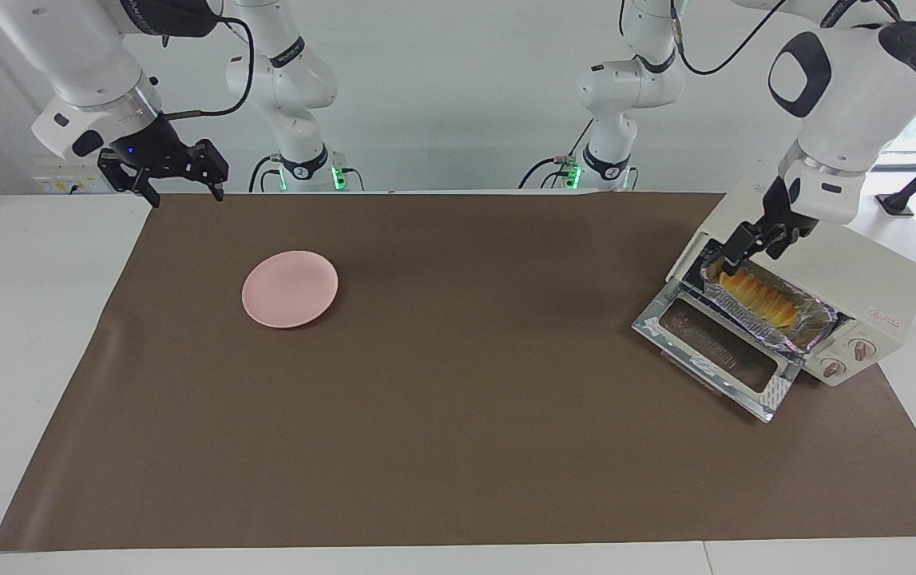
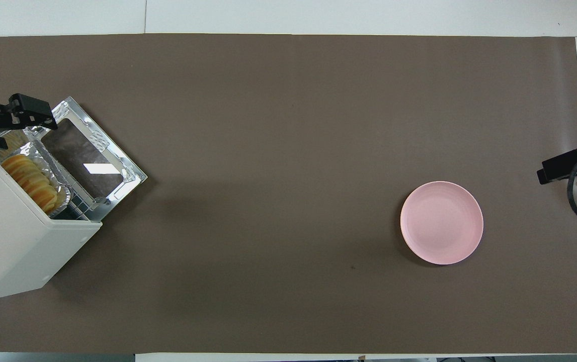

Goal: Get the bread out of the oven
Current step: 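Reach the left gripper into the toaster oven toward the foil tray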

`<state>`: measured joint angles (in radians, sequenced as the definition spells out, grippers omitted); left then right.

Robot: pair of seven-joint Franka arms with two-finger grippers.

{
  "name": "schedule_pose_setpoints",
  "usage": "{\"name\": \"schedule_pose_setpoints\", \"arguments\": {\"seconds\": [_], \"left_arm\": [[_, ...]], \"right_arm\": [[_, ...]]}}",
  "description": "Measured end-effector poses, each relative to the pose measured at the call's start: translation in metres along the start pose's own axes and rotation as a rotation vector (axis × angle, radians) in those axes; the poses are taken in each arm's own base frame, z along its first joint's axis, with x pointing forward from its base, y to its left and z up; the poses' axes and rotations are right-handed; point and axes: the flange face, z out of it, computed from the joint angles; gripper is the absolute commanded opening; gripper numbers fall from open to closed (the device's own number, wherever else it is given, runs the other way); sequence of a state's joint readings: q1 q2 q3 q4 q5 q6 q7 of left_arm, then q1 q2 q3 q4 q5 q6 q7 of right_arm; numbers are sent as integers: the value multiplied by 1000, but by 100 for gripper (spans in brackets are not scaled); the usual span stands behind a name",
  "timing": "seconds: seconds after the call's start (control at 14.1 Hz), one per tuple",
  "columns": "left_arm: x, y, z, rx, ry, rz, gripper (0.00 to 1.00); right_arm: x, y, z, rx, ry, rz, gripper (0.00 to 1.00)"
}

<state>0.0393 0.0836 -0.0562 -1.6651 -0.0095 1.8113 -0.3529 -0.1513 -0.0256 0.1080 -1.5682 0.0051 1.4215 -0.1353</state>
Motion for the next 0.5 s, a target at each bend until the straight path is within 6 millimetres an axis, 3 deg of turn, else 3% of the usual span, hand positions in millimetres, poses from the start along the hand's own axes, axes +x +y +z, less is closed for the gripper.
{"name": "schedule_pose_setpoints", "arguments": {"seconds": [0.21, 0.5], "left_arm": [[23, -7, 52, 46, -2, -79, 100], [22, -8, 103, 80, 13, -162, 100]], "right_arm": [[0, 0, 0, 0, 0, 0, 100], [0, 0, 0, 0, 0, 0, 100]]}}
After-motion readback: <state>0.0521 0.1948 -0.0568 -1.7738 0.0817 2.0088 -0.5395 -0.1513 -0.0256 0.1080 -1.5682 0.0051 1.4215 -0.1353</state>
